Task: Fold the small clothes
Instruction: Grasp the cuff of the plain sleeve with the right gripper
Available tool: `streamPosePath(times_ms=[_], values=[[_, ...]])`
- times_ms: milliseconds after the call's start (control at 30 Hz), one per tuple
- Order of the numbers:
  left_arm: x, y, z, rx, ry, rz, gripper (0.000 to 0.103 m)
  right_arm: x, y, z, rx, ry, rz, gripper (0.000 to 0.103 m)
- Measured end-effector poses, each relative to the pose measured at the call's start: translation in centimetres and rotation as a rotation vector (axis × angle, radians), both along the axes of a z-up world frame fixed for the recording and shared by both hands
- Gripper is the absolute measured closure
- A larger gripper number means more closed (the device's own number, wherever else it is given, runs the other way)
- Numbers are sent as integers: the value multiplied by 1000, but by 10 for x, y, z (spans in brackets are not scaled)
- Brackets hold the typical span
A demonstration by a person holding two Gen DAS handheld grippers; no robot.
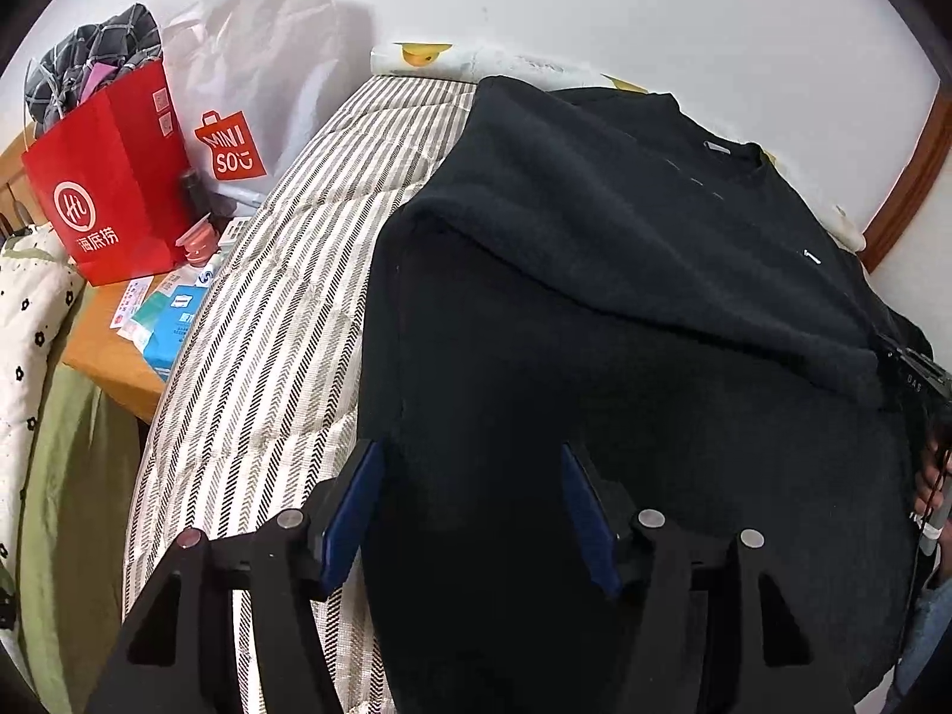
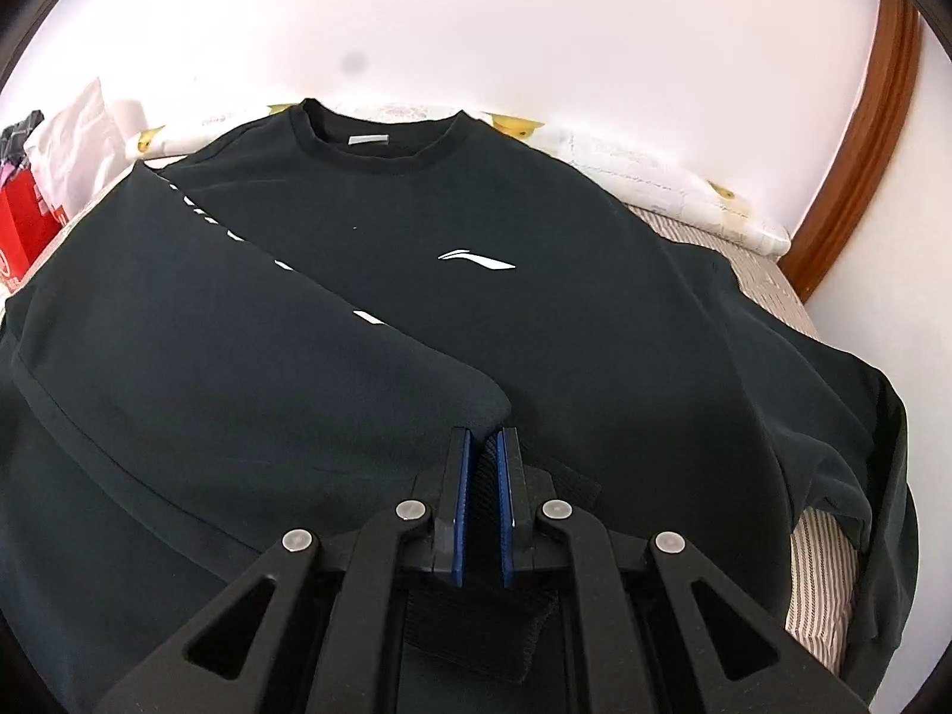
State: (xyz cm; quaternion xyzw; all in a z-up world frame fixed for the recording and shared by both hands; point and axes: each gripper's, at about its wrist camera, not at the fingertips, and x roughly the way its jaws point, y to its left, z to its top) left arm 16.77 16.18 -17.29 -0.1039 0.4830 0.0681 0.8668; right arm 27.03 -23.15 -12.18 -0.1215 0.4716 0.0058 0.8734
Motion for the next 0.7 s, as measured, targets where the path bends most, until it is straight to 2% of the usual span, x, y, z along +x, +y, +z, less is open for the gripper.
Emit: streamPosePath(times_ms=[167,233,300,333,433,500,600,700], values=[[-3,-5,2,2,4,-2,41,-2,6,-5,-55,13,-4,90],[-4,-7,3,-2,1,-3,40,-11,5,3,-42,9,1,83],[-4,-10,5,-5,-1,-6,39,-24,-7,16,15,3,-9,67],[-2,-13,7,-3,-2,-8,38,-30,-14,21,32,-2,-21,63],[1,-21,12,-21,-17,-24,36,-54,-49,39,18,-43,-94,52],[4,-27,16,-35,-27,-34,33,-72,-84,46,-46,-61,-177,44],[8,-41,23,-24,-47,-47,32,-98,-144,46,-134,-66,-315,43],[12,-55,26,-17,-48,-57,31,-121,-199,34,-181,-14,-438,43]])
